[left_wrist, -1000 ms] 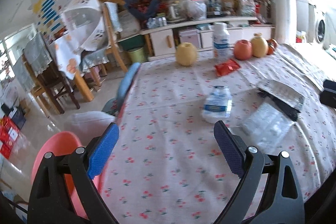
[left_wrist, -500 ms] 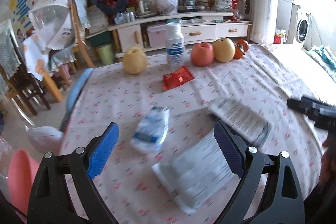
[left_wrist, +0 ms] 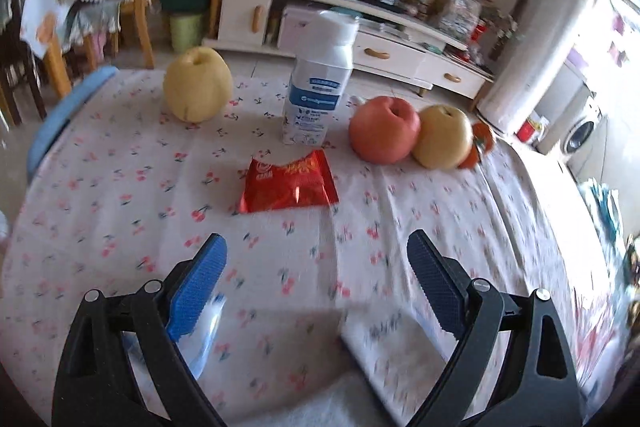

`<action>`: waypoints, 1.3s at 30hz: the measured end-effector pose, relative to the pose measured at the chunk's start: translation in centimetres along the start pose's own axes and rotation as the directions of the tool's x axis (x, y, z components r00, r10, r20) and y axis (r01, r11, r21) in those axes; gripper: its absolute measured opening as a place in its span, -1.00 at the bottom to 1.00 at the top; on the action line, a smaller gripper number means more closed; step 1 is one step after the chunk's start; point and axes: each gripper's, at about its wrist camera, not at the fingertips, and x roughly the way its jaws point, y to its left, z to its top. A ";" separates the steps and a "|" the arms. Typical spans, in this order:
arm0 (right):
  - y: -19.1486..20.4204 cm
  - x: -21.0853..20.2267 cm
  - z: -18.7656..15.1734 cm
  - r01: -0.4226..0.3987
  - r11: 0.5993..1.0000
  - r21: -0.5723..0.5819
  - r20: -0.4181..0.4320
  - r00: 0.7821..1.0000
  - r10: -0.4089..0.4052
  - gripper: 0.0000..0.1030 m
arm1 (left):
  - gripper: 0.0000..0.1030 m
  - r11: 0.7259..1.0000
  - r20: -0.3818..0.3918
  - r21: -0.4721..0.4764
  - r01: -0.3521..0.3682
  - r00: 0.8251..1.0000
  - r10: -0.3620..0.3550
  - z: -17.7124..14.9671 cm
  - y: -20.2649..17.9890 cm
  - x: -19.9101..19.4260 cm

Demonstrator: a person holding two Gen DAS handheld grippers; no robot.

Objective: Collect trash

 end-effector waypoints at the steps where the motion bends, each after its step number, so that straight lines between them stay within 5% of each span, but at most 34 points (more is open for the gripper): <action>1: -0.1 0.1 0.0 -0.002 1.000 0.004 -0.005 1.000 0.002 0.83 | 0.79 1.000 -0.004 -0.006 0.000 1.000 0.000 0.5 0.1 0.6; 14: 0.1 0.1 -0.3 -0.029 0.999 -0.020 -0.027 0.999 0.029 0.83 | 0.79 0.988 -0.097 -0.151 -0.044 0.995 0.029 3.8 2.8 7.8; 22: 0.0 0.1 -0.3 -0.025 1.000 -0.017 -0.031 0.999 0.025 0.83 | 0.78 0.988 -0.129 -0.090 -0.125 0.985 0.113 4.0 2.2 9.2; 24: -0.1 0.3 -0.4 -0.025 1.000 -0.016 -0.035 0.999 0.024 0.83 | 0.48 0.986 -0.123 -0.059 -0.153 0.982 0.145 3.9 1.8 9.2; 32: -0.4 1.4 -0.2 -0.003 1.000 -0.018 -0.058 0.998 0.002 0.83 | -0.03 0.987 -0.117 -0.030 -0.157 0.981 0.152 3.4 1.8 7.8; 39: 0.3 2.9 -0.2 -0.012 0.999 -0.049 -0.094 0.996 0.008 0.83 | -0.24 0.992 -0.125 -0.013 -0.125 0.985 0.122 1.9 2.6 6.1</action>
